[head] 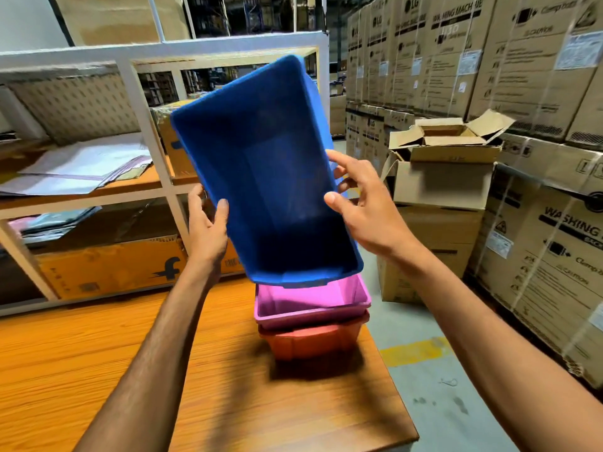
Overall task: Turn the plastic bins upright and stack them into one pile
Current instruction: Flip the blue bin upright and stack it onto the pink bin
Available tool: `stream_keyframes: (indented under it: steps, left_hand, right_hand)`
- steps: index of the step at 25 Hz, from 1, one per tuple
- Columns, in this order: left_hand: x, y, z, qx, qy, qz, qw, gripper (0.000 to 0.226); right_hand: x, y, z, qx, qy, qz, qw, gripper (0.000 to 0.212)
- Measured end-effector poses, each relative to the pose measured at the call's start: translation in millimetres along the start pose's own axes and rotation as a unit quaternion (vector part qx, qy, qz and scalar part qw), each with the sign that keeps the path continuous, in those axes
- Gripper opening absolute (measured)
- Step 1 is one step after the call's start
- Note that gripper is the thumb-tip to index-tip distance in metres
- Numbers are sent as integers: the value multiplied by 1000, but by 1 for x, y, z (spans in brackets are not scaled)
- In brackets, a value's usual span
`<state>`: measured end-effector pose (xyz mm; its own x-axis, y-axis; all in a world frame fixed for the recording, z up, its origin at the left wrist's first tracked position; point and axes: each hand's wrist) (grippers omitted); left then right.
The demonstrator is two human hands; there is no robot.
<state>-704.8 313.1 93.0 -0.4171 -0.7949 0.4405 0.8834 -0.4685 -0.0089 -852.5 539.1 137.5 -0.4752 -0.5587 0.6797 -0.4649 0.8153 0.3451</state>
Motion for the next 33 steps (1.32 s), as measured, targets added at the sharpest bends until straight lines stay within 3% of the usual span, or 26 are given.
stream_keyframes:
  steps: [3, 6, 10, 15, 22, 24, 27, 33]
  left_hand:
    - [0, 5, -2, -42, 52, -22, 997, 49]
    - [2, 12, -5, -55, 44, -46, 997, 51]
    - [9, 15, 5, -68, 38, -57, 995, 37]
    - [34, 3, 39, -62, 150, -66, 985, 29]
    - [49, -9, 35, -82, 337, -47, 937, 26]
    - [53, -10, 29, -96, 380, -48, 919, 21]
    - [49, -15, 27, -117, 424, -54, 896, 11]
    - [36, -27, 11, -91, 416, -43, 904, 10]
  right_hand:
    - [-5, -13, -8, -16, 14, 4, 1000, 65]
    - [5, -6, -2, 2, -3, 5, 1000, 63]
    - [29, 18, 17, 132, -77, -53, 987, 62]
    - [60, 34, 48, 265, -262, -35, 927, 53]
    - [57, 25, 60, 339, -483, -63, 805, 27]
    - [55, 24, 70, 327, -516, -64, 789, 18]
    - [52, 21, 84, 306, -540, -72, 781, 26]
    - [48, 21, 103, 304, -558, -52, 770, 37]
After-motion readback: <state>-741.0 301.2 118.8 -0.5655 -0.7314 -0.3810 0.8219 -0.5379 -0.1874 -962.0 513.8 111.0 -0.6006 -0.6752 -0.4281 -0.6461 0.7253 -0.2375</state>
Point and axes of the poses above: each hand's wrist, its own x-axis towards the middle knuckle, its own y-axis out of the back of the hand, z = x × y, and after that the axes turned 1 degree about y, right-handed
